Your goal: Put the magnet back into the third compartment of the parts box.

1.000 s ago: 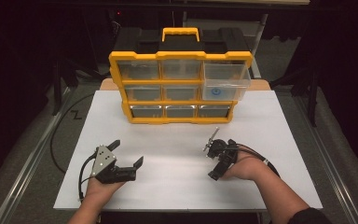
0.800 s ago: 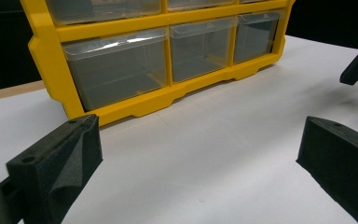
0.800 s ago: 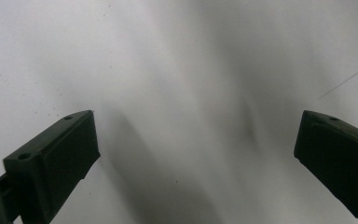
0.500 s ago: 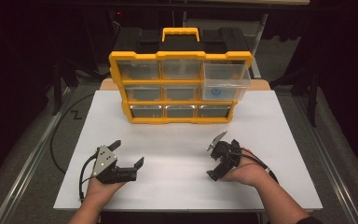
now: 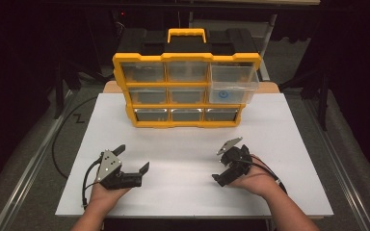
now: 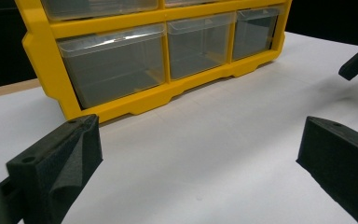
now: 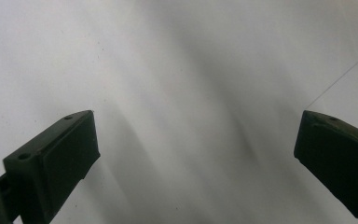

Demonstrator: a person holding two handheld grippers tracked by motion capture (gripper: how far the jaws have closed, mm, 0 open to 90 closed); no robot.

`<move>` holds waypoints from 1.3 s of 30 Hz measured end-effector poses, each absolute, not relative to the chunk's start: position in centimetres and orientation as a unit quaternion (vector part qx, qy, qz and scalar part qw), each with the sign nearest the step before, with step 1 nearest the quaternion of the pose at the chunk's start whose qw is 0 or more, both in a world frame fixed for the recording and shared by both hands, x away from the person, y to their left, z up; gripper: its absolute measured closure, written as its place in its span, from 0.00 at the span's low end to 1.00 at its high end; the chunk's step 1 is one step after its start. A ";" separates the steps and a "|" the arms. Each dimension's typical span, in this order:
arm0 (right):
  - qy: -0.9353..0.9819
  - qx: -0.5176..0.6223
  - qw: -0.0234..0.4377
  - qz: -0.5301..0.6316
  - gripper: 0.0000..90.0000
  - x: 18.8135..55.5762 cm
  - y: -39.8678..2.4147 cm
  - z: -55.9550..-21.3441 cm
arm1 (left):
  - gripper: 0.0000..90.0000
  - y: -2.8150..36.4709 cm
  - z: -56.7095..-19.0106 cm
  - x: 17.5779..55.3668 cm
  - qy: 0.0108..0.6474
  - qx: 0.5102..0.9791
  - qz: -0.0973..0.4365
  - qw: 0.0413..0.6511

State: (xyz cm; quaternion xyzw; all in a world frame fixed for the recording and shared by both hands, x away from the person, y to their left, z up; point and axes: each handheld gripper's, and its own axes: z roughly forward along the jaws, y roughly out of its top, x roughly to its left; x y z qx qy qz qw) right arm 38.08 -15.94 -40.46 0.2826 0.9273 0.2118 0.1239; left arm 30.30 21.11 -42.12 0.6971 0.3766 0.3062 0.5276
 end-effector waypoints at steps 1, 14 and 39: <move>0.926 0.283 0.127 0.215 0.01 38.1 -16.0 -40.5 | 0.00 21.1 -42.1 30.3 0.377 0.697 0.306 0.528; 0.886 0.304 0.158 0.313 0.01 37.7 -16.5 -41.0 | 0.00 21.2 -42.2 30.4 0.382 0.699 0.301 0.524; 0.796 0.343 0.207 0.455 0.03 36.3 -18.7 -41.6 | 0.00 21.0 -42.6 31.1 0.396 0.701 0.291 0.516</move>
